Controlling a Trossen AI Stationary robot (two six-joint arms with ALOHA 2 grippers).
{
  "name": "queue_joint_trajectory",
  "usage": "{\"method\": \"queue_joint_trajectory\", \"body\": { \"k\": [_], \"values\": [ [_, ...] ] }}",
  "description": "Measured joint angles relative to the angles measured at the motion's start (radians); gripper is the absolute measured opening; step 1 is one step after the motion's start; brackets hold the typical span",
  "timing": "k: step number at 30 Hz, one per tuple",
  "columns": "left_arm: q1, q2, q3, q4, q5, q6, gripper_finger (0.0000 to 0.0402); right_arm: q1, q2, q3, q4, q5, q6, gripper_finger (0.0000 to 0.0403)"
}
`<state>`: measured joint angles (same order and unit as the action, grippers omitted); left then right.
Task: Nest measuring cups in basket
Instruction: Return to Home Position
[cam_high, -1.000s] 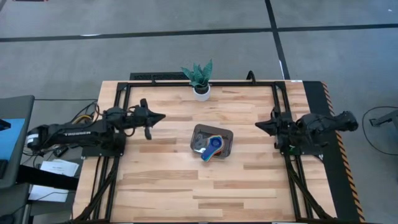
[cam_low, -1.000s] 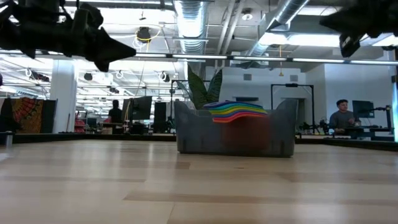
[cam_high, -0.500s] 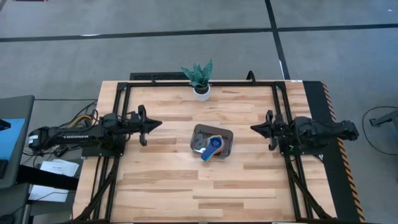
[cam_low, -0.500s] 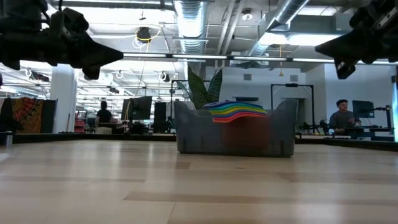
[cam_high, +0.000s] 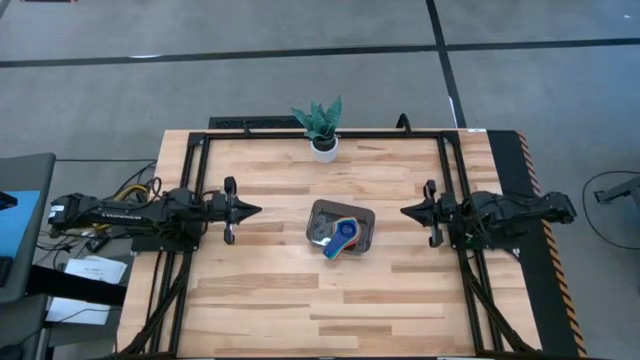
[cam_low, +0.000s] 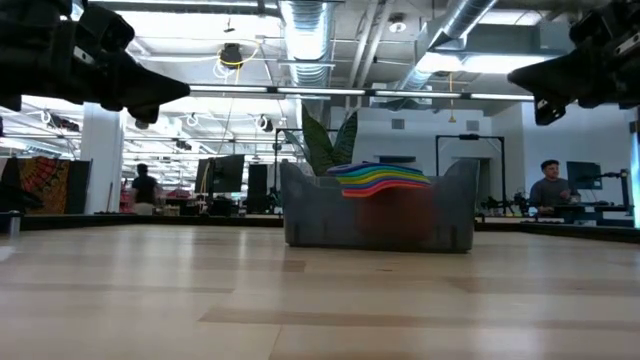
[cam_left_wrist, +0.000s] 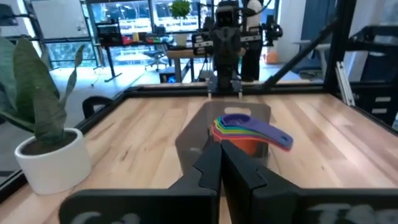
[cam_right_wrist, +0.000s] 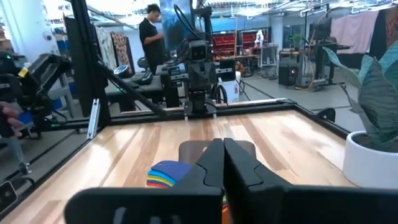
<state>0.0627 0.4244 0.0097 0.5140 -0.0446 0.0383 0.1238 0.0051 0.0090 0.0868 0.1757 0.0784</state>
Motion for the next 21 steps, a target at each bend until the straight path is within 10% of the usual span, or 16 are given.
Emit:
{"method": "queue_joint_trajectory", "body": {
  "k": [7,21],
  "values": [
    [-0.026,0.000,0.000,-0.061,-0.140,0.014,0.0000,-0.012,-0.003,0.000,0.019,-0.002,-0.027,0.0005],
    [-0.031,0.001,-0.002,-0.157,-0.083,-0.082,0.0000,-0.047,0.008,-0.001,-0.041,-0.020,0.105,0.0042]
  ]
}}
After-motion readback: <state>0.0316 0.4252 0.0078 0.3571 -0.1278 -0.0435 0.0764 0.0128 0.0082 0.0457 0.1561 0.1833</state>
